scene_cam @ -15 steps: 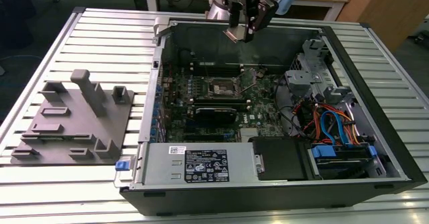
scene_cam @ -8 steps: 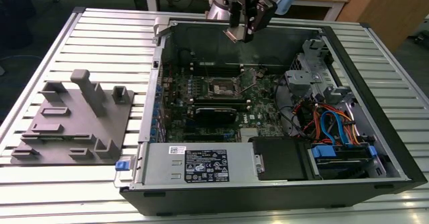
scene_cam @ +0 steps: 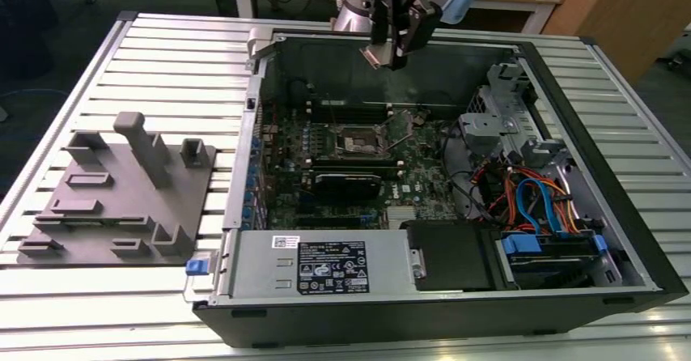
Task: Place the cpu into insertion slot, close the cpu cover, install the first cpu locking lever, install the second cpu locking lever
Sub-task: 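Place the cpu into insertion slot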
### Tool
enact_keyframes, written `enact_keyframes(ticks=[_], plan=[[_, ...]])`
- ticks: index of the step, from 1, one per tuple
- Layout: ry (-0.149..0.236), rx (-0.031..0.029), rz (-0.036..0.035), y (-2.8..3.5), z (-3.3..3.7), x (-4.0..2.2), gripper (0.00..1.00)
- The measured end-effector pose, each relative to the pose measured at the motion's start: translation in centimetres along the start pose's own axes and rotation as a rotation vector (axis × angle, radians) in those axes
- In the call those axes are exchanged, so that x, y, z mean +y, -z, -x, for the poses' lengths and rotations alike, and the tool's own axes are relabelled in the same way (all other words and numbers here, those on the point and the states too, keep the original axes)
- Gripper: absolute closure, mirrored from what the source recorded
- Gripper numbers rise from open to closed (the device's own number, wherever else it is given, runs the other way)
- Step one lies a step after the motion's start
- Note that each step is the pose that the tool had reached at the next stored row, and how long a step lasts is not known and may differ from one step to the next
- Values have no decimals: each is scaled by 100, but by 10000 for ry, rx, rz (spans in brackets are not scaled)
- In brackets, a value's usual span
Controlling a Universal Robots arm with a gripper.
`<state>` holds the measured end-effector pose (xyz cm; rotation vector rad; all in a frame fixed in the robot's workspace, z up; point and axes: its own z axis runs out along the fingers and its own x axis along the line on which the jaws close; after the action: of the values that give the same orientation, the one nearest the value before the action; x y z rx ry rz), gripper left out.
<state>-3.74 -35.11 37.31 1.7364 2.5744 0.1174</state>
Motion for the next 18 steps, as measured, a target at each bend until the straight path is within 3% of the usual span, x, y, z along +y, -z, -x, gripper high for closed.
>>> enact_keyframes(ticks=[18], plan=[[-155,-13,2,0,0,-1,46]])
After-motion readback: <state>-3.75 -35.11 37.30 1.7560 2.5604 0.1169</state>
